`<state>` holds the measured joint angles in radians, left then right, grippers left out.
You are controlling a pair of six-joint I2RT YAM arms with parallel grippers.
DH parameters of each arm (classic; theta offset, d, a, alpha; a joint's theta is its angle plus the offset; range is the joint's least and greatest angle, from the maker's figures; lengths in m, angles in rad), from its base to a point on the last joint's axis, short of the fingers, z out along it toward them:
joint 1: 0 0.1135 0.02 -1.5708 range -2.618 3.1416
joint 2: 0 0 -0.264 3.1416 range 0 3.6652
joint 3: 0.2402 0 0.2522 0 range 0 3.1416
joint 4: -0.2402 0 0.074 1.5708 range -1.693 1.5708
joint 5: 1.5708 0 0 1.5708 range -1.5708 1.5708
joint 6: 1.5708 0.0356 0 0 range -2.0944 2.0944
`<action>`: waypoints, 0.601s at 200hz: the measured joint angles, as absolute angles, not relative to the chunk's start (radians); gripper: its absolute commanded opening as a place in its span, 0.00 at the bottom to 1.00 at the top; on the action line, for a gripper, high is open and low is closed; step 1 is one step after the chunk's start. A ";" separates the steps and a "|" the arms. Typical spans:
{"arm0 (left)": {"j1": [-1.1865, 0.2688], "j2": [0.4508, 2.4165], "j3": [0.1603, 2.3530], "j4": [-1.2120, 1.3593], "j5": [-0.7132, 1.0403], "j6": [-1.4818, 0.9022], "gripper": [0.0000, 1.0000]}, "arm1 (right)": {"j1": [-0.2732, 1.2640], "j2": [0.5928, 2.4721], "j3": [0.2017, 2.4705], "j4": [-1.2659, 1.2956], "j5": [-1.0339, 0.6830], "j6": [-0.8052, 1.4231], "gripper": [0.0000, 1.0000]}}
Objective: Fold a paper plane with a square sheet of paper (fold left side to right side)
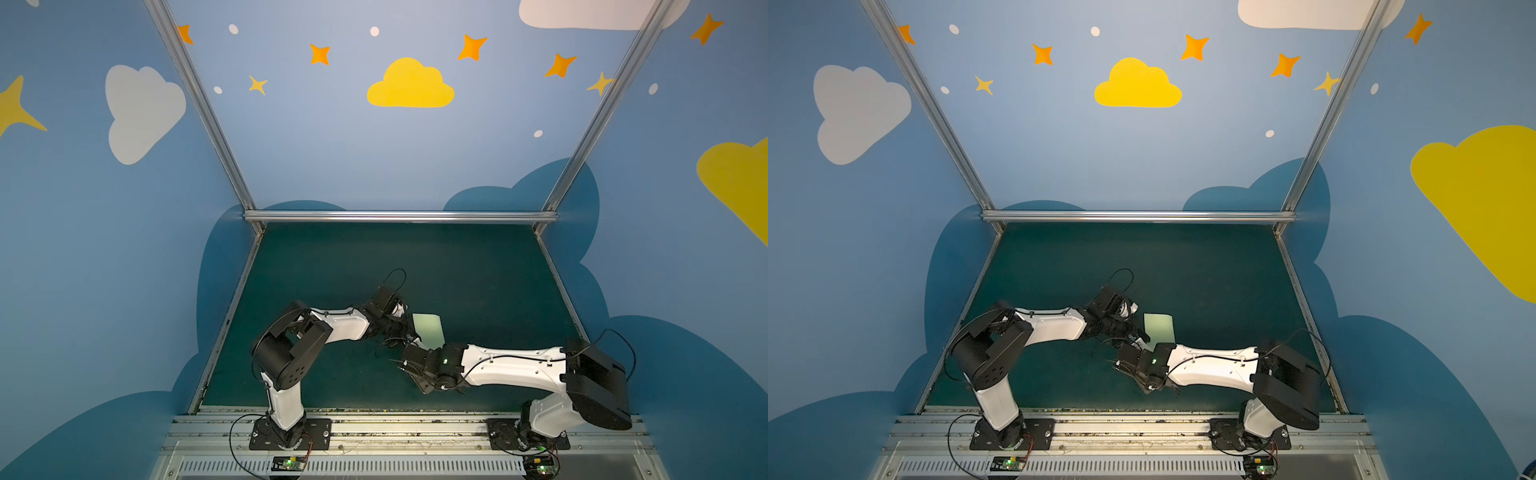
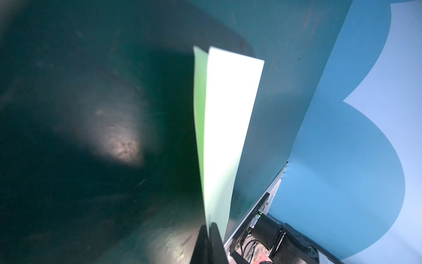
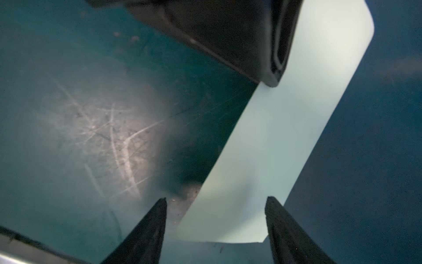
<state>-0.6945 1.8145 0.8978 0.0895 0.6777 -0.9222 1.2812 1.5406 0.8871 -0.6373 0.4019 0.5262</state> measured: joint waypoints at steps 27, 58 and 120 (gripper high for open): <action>-0.692 1.816 0.898 0.083 0.682 -0.916 0.03 | 1.281 1.538 0.897 -0.651 0.421 0.539 0.45; -0.690 1.819 0.898 0.071 0.685 -0.910 0.03 | 1.281 1.517 0.902 -0.657 0.428 0.544 0.28; -0.686 1.835 0.898 0.057 0.693 -0.890 0.06 | 1.259 1.496 0.902 -0.649 0.389 0.536 0.00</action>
